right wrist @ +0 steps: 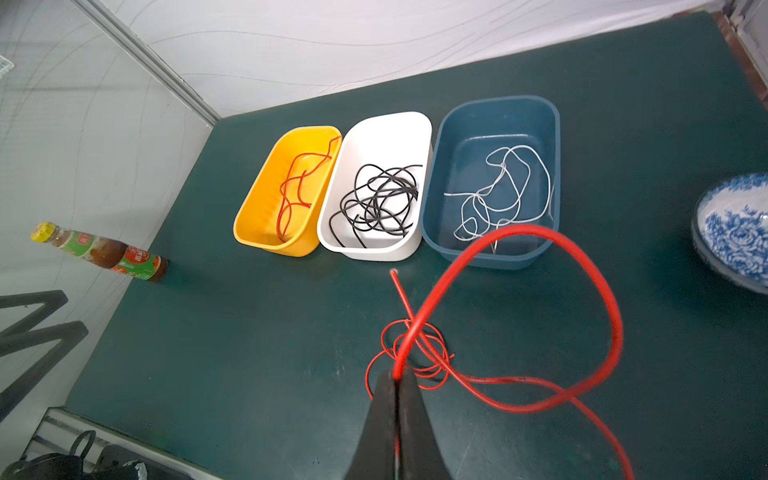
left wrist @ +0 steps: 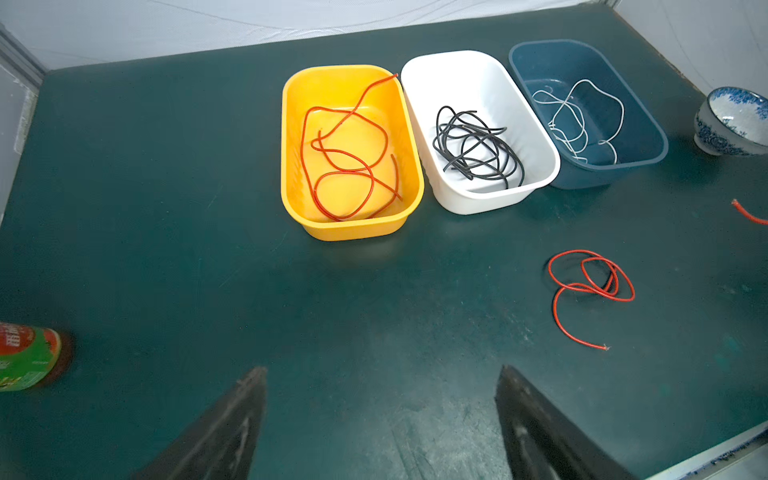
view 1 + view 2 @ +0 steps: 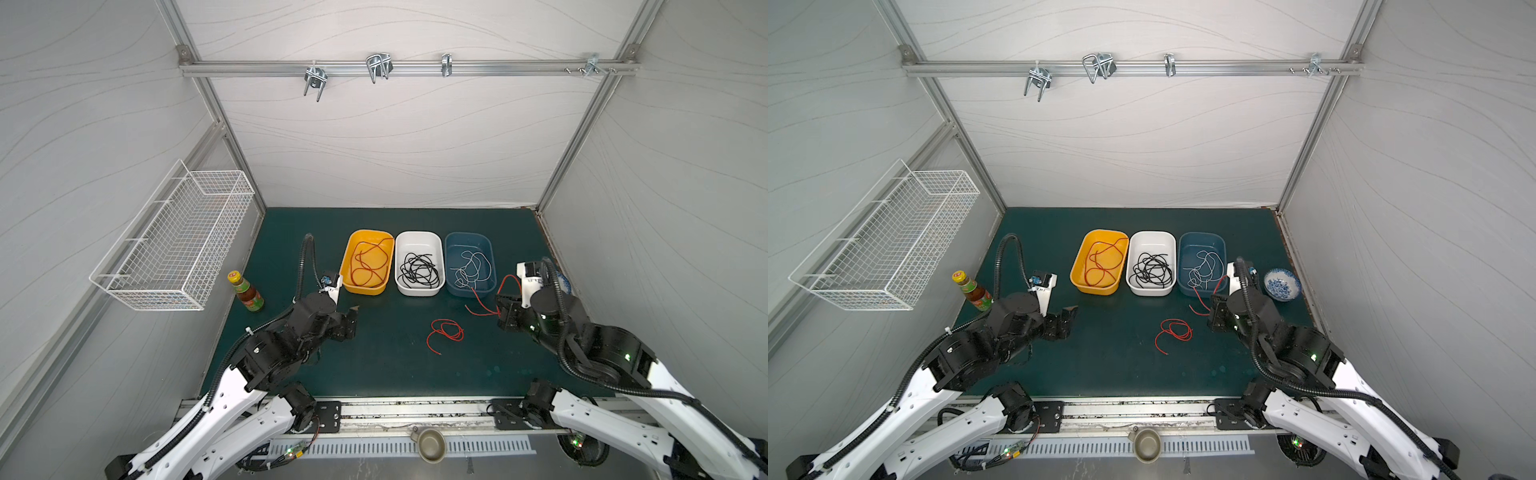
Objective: Untangle the cables
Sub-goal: 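Grasp a red wire strand with the right gripper and lift it, then carry the red wire over the yellow tub with the right gripper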
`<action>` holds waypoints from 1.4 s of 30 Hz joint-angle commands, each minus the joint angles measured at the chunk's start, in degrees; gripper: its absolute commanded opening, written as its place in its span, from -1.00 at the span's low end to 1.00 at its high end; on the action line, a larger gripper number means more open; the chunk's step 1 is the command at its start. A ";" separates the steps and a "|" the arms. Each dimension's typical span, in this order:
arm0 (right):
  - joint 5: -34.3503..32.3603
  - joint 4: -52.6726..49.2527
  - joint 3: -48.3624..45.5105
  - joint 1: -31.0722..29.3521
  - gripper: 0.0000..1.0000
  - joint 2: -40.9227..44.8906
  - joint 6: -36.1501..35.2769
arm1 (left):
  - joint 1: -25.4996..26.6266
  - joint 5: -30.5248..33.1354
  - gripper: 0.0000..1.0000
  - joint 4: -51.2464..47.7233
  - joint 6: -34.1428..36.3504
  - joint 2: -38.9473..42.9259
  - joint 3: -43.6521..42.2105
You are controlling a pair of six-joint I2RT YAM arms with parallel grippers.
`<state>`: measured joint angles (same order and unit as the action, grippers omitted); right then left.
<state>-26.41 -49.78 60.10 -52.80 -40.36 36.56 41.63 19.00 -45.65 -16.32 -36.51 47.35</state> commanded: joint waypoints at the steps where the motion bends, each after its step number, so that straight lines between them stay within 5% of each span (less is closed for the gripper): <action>1: 1.62 0.27 4.97 0.32 -1.00 -4.68 -5.27 | -0.14 2.06 0.76 0.09 -1.14 1.48 -1.15; 10: 17.73 8.79 20.39 -0.19 -1.00 -25.29 -9.13 | -0.06 3.91 0.75 1.66 -1.48 1.58 -2.34; 22: 30.38 14.47 44.35 -0.64 -1.00 -56.03 -13.55 | -0.19 9.43 0.75 3.15 -1.35 7.07 -3.41; 32: 39.25 11.20 67.56 2.97 -1.00 -79.08 -13.91 | -0.16 10.47 0.74 3.65 -1.13 8.88 -3.85; 42: 43.58 14.85 74.85 7.41 -1.00 -92.09 -10.61 | -0.21 10.15 0.74 4.16 -0.86 9.18 -4.11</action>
<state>14.59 -36.49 132.79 -46.28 -130.15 24.69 41.63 28.27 -44.47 -16.71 -27.99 43.18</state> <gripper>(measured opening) 0.046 0.872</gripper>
